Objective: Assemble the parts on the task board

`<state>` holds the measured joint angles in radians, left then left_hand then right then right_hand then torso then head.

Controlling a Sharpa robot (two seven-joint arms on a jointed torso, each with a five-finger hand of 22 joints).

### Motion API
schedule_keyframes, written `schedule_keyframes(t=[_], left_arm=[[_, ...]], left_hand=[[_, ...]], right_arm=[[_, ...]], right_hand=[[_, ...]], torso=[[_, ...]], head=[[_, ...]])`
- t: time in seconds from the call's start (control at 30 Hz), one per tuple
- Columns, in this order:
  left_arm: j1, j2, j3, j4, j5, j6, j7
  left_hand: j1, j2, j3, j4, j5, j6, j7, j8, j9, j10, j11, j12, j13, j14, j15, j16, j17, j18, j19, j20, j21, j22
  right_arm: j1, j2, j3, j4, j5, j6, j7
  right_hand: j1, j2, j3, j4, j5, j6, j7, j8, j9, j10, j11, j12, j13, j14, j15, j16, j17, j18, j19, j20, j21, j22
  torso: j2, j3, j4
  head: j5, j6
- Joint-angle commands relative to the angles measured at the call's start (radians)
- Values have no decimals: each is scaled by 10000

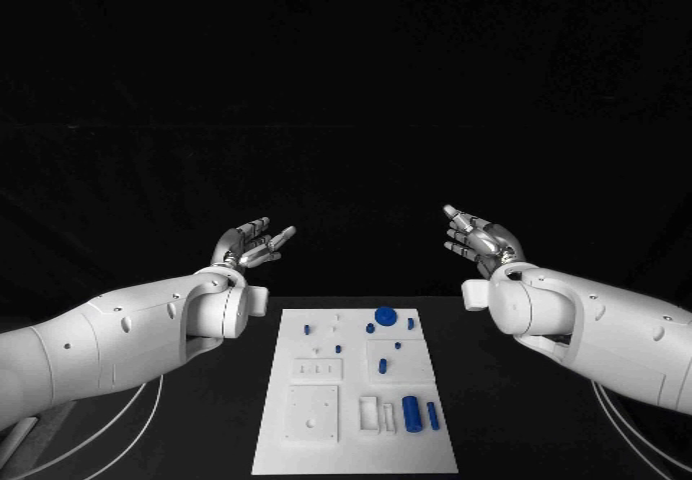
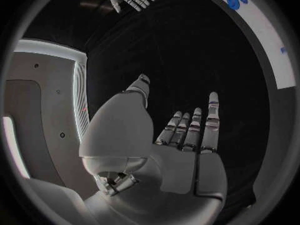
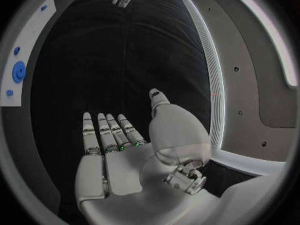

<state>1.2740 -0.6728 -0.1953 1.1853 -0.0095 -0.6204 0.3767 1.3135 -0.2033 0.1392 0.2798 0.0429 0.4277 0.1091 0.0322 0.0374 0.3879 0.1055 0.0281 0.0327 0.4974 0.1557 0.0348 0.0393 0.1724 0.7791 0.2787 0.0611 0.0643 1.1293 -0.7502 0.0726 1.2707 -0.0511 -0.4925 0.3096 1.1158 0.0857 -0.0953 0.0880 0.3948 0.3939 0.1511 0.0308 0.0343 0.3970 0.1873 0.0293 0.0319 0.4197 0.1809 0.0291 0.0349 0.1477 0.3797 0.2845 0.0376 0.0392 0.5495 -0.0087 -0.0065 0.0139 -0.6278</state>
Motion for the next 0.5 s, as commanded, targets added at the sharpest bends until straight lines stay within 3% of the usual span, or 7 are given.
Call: schedule_keyframes(t=[0.03,0.17,0.37,0.4,0.43,0.47,0.5], left_arm=[[217,141,-151,-403,-287,1136,-739],[385,223,-293,-691,-316,1314,-876],[394,228,-301,-706,-318,1323,-883],[394,228,-301,-706,-318,1323,-883],[396,154,-293,-676,-316,1376,-763],[396,140,-293,-656,-313,1370,-706],[396,127,-293,-638,-312,1364,-656]], left_hand=[[379,-85,-2,126,61,165,20,70,17,136,23,63,16,160,37,60,17,224,236,60,50,30],[379,-85,-2,126,61,165,20,70,17,136,23,63,16,160,37,60,17,224,236,60,50,30],[377,-72,-3,124,59,212,52,77,22,203,56,69,21,163,32,61,18,219,229,60,48,29],[389,-30,26,116,58,281,95,83,26,298,102,75,26,208,8,65,21,220,230,59,51,30],[403,30,57,102,58,397,153,99,36,437,160,87,34,317,-15,77,29,222,235,60,53,31],[408,133,103,81,55,515,210,111,43,619,220,99,44,486,-23,92,39,234,264,55,66,37],[420,256,153,53,56,700,267,142,60,843,288,125,59,726,-22,123,57,251,313,47,87,47]], right_arm=[[135,64,99,-520,-723,2320,-1490],[282,120,230,-1073,-923,3127,-2041],[378,157,315,-1433,-1053,3651,-2399],[380,158,317,-1441,-1056,3663,-2407],[335,271,315,-1695,-1919,3679,-2134],[327,282,314,-1702,-2101,3614,-2062],[320,294,314,-1708,-2277,3539,-1994]], right_hand=[[277,37,-72,-14,90,140,224,53,15,132,27,45,18,121,35,66,11,144,114,53,42,16],[322,21,-86,-72,79,130,228,52,14,154,37,46,19,134,45,66,12,145,120,51,43,16],[493,4,-90,-229,50,199,237,57,18,233,53,49,23,194,64,69,15,143,133,49,44,17],[585,-3,-75,-302,54,217,263,58,19,272,88,52,25,233,137,71,16,127,79,39,34,11],[744,-13,-47,-420,55,221,304,57,18,330,161,55,28,275,351,73,18,56,-64,-4,16,-3],[980,-69,-11,-595,39,269,294,61,21,459,149,61,35,449,708,85,26,-57,-57,-82,22,3],[1143,-92,26,-713,16,325,262,65,25,571,102,67,40,629,798,99,36,-100,89,-105,46,20]], torso=[[1,-1,-1],[1,-1,-1],[1,-1,-1],[1,-1,-1],[-15,-9,-3],[-17,-1,2],[-17,2,6]], head=[[-1,1],[-1,1],[-1,1],[-1,1],[177,-233],[193,-235],[194,-237]])
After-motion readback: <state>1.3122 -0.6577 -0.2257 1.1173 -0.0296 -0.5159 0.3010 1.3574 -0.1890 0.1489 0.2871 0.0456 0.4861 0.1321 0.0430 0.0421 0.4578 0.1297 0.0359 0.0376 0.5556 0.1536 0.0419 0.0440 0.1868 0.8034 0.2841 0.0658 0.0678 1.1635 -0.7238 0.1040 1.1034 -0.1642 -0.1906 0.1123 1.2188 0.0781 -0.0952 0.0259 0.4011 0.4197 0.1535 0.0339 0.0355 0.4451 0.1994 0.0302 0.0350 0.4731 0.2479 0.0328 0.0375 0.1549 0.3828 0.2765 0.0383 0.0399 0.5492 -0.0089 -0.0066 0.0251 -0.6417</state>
